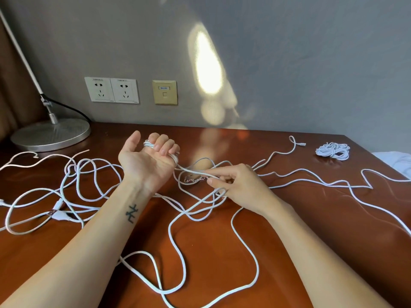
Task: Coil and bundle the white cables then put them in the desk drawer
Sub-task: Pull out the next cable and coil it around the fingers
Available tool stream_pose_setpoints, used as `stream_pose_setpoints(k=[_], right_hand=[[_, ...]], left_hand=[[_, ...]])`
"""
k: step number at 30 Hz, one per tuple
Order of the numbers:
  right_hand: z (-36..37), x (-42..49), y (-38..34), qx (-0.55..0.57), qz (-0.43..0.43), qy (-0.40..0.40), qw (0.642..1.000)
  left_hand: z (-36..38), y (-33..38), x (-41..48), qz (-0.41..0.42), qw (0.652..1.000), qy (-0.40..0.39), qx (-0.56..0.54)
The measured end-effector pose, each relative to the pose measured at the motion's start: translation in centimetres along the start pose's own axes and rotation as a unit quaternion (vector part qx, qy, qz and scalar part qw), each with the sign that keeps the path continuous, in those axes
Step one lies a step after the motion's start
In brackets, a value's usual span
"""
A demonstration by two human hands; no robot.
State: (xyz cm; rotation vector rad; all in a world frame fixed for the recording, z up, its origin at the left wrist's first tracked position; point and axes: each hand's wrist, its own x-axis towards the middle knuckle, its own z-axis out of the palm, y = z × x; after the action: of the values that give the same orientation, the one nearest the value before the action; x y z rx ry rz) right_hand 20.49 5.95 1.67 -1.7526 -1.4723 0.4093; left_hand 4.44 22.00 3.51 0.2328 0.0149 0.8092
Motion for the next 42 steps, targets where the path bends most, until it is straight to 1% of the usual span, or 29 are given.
stream_pose_setpoints(k=[3, 6, 8, 9, 10, 11, 14, 15, 17, 19, 22, 24, 27, 29, 32, 34, 37, 39, 41, 42], right_hand=[[-0.1, 0.0, -0.4, 0.064, 0.021, -0.008, 0.998], [0.1, 0.0, -0.8, 0.082, 0.009, 0.017, 0.996], [0.3, -0.1, -1.1, 0.099, 0.003, 0.039, 0.994], [0.4, 0.0, -1.2, 0.106, 0.0, 0.053, 0.993], [0.4, 0.0, -1.2, 0.113, -0.003, 0.066, 0.991], [0.5, 0.1, -1.2, 0.12, -0.006, 0.076, 0.99], [0.6, 0.2, -1.2, 0.147, -0.011, 0.078, 0.986], [0.6, 0.2, -1.2, 0.163, -0.011, 0.076, 0.984], [0.7, 0.4, -1.2, 0.195, -0.014, 0.07, 0.978], [0.8, 0.5, -1.2, 0.217, -0.007, 0.07, 0.974], [1.0, 0.7, -1.4, 0.243, 0.011, 0.089, 0.966], [1.0, 0.7, -1.4, 0.239, 0.016, 0.097, 0.966], [0.8, 0.6, -1.4, 0.231, 0.011, 0.099, 0.968], [0.8, 0.5, -1.5, 0.233, 0.01, 0.092, 0.968], [0.8, 0.6, -1.4, 0.186, 0.01, 0.1, 0.977], [0.5, 0.7, -1.3, 0.163, 0.004, 0.125, 0.979], [-0.1, 0.6, -1.4, 0.18, -0.011, 0.16, 0.971], [-0.3, 0.6, -1.5, 0.182, -0.018, 0.169, 0.968], [0.0, 0.5, -1.6, 0.164, -0.018, 0.151, 0.975], [0.2, 0.5, -1.5, 0.155, -0.013, 0.136, 0.978]], left_hand=[[0.1, 0.0, 0.2, 0.024, 0.998, 0.015, 0.055], [0.0, -0.4, 0.5, 0.044, 0.988, 0.021, 0.15], [0.0, -1.0, 0.9, 0.061, 0.969, 0.03, 0.238], [-0.1, -1.3, 1.1, 0.076, 0.952, 0.031, 0.293], [-0.2, -1.6, 1.1, 0.096, 0.929, 0.026, 0.358], [-0.2, -1.9, 1.1, 0.12, 0.894, 0.019, 0.43], [-0.2, -2.7, 0.3, 0.197, 0.758, -0.008, 0.621], [-0.4, -3.0, 0.1, 0.219, 0.714, -0.024, 0.665], [-0.8, -3.2, -0.1, 0.237, 0.641, -0.054, 0.728], [-1.4, -3.0, 0.0, 0.251, 0.586, -0.07, 0.767], [-1.6, -2.9, 0.1, 0.278, 0.533, -0.083, 0.795], [-1.4, -3.0, -0.2, 0.267, 0.513, -0.094, 0.81], [-1.5, -3.1, -0.3, 0.234, 0.503, -0.096, 0.827], [-1.6, -3.0, -0.3, 0.215, 0.51, -0.095, 0.828], [-1.7, -2.9, -0.4, 0.192, 0.524, -0.089, 0.825], [-1.7, -2.9, -0.5, 0.198, 0.519, -0.081, 0.828], [-1.4, -2.9, -0.6, 0.228, 0.486, -0.066, 0.841], [-1.3, -2.8, -0.7, 0.248, 0.451, -0.049, 0.856], [-1.3, -2.7, -0.6, 0.266, 0.422, -0.038, 0.866], [-1.3, -2.7, -0.6, 0.274, 0.416, -0.034, 0.866]])
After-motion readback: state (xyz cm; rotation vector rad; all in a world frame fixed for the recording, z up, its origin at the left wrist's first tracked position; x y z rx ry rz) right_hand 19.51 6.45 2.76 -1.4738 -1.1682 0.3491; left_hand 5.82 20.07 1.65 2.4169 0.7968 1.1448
